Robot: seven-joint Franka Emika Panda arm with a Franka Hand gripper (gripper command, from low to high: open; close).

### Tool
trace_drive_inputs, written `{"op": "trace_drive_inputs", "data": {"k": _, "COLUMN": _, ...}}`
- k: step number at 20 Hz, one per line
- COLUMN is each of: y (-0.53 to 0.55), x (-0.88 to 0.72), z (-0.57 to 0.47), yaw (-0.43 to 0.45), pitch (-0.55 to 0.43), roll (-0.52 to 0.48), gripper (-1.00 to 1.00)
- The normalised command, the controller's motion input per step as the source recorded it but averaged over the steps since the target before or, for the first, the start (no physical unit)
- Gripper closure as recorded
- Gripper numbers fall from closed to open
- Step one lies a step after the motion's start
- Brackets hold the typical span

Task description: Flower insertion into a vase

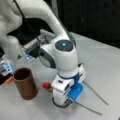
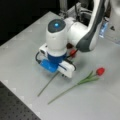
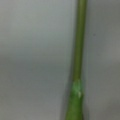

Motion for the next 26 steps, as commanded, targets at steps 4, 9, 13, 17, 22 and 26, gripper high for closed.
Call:
{"op": "trace_drive_inputs", "data": {"k": 4, "y": -0.02, "x": 0.07, "z": -0.19, "yaw": 0.138, "pitch": -0.041, "roll": -0.108, "gripper": -1.0}}
{"op": "trace_drive_inputs", "data": {"k": 9, "y": 0.0, "x": 0.05, "z": -0.11, "yaw": 0.143, "pitch": -0.046, "roll": -0.101, "gripper": 1.0}}
{"op": "trace_drive_inputs", "data": {"k": 13, "y": -0.01, "x": 0.01, "z": -0.09, "yaw": 0.157, "pitch": -0.064, "roll": -0.062, "gripper": 1.0}}
{"op": "trace_drive_inputs", "data": {"k": 17, "y": -0.05, "x": -0.02, "z": -0.1, "yaw": 0.147, "pitch": -0.064, "roll": -0.067, "gripper": 1.0}}
{"op": "trace_drive_inputs", "data": {"k": 22, "y": -0.05, "x": -0.06, "z": -0.09, "yaw": 0.154, "pitch": -0.066, "roll": -0.039, "gripper": 1.0}}
{"op": "trace_drive_inputs", "data": {"k": 26, "y": -0.03, "x": -0.08, "z": -0.07, "yaw": 0.166, "pitch": -0.07, "roll": -0.014, "gripper": 1.0}}
